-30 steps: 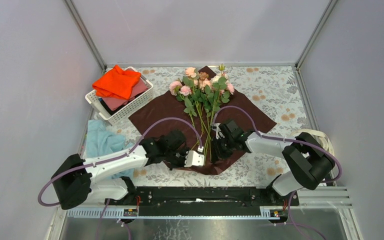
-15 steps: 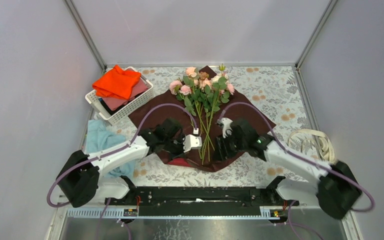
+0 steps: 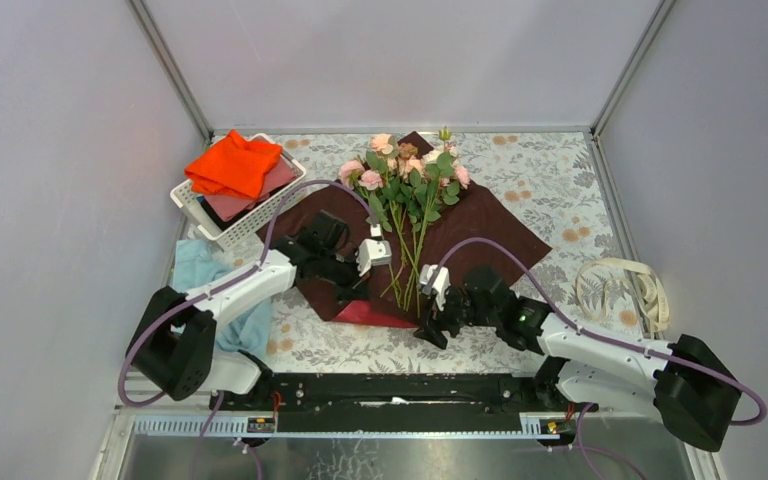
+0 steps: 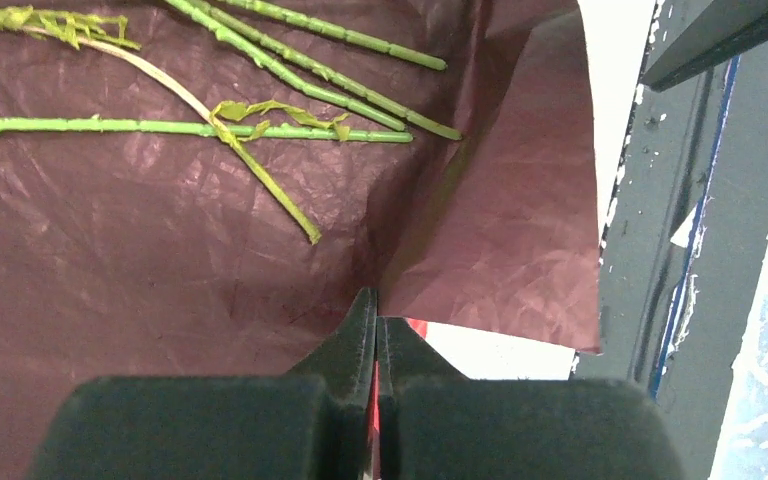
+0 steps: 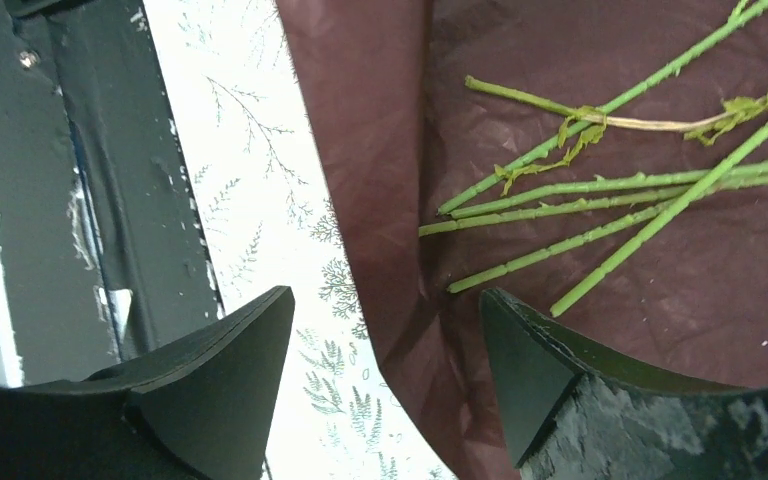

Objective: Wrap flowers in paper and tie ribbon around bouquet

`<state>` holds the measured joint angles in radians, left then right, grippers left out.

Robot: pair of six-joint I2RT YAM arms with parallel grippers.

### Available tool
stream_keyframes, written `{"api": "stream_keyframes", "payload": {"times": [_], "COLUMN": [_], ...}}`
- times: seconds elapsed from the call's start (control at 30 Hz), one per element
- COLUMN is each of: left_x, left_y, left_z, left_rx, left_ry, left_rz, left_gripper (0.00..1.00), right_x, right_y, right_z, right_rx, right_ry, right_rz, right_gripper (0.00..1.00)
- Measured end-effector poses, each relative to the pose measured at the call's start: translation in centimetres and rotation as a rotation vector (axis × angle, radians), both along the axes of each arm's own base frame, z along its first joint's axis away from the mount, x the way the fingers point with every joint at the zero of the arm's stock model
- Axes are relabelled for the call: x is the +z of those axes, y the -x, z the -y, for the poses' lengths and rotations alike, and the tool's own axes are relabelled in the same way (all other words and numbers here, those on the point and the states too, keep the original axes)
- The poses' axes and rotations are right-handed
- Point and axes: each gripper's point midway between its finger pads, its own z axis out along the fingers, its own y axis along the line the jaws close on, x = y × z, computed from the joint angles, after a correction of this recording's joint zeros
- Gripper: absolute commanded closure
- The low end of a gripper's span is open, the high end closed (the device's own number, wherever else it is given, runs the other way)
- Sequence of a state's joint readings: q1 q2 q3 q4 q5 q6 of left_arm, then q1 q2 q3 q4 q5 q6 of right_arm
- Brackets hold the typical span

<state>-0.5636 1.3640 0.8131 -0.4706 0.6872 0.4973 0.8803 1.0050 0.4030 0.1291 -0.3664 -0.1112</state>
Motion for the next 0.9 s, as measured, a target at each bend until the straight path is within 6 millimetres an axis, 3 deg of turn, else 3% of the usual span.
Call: {"api": "stream_keyframes", "payload": {"times": [0.23,0.33,0.5,0.7,0.83,0.9], "left_x": [-0.1,0.1,0.1,0.1,0.1,0.2], "left_y": [-0.2,-0.3,-0.3,-0.3,-0.7,-1.1], "left_z": [-0.2,-0.1,-0.1,-0.2,-0.4,-0.6], "left_rx": [0.011,0.007,0.007,0.011,0.025,0.038], "left_ry": [0.017,0.025,0.028,0.028,0.027,0.026], "left_rz": [-0.032,-0.033,-0.034,-0.035,-0.038,-0.038], "left_gripper": [1.00,1.00,1.00,0.99,0.37,0.21], "right_x": [-1.0,-2.3,-3.4,-3.8,-3.8,-3.5], "right_y": [-0.4,-0.4,-0.7,-1.1,-1.5,-2.3], "right_z": [-0.1,0.0,0.1,-0.1,-0.2,-0.2], "right_rx": [0.043,0.042,-0.008,-0.073,-0.118,-0.160], "right_ry": [0.030,0.050,0.058,0.056,0.058,0.051], "right_rz": [0.096,0.076,0.050,-0.008,-0.070,-0.107], "right_gripper": [0.25,0.31,0.69,1.00,1.00,1.00]}}
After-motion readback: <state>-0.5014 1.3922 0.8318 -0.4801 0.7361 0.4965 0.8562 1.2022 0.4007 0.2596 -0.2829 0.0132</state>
